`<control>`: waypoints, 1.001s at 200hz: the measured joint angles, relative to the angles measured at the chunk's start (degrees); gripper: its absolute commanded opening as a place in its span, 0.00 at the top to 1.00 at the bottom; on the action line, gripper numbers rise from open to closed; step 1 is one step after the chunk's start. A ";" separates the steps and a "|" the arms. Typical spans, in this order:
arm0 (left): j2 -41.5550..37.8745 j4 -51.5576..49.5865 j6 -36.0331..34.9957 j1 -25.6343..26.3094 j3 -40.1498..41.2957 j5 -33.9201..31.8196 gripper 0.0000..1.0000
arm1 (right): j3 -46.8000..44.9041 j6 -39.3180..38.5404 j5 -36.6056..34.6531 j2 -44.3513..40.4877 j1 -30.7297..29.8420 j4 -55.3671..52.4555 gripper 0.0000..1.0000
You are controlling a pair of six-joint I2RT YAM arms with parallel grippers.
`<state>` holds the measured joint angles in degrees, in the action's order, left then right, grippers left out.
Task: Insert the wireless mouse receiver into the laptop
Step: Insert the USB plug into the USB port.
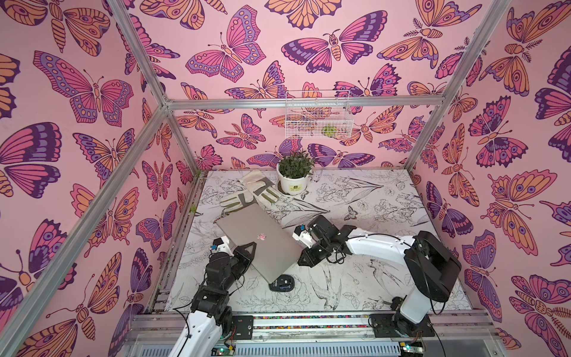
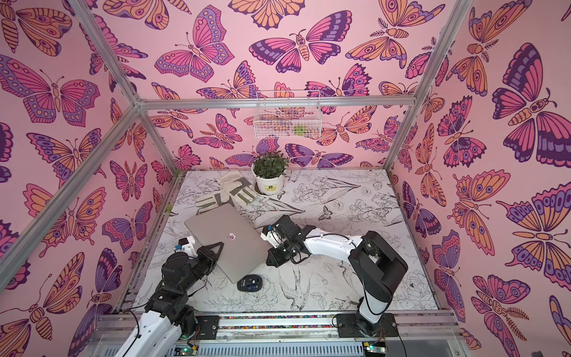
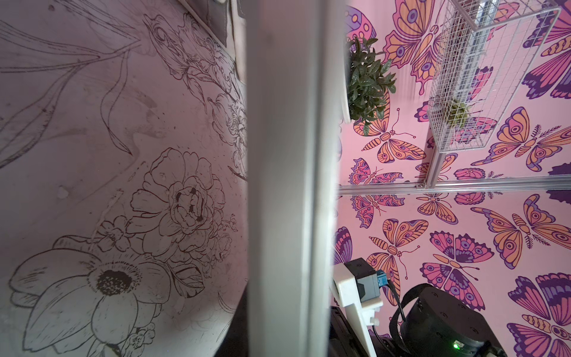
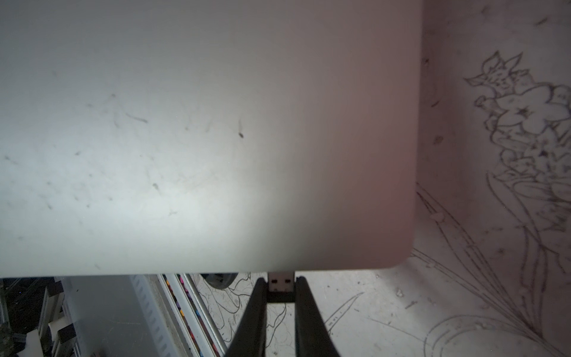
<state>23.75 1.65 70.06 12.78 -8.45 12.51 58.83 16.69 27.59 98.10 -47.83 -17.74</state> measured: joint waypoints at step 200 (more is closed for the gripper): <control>0.72 -0.02 -0.24 0.00 -0.72 0.74 1.00 | 0.00 -0.24 0.59 0.79 0.61 0.26 0.97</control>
<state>24.47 1.63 69.82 12.78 -9.17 13.26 58.83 16.45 28.18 98.89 -47.22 -17.47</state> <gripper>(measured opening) 0.162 0.157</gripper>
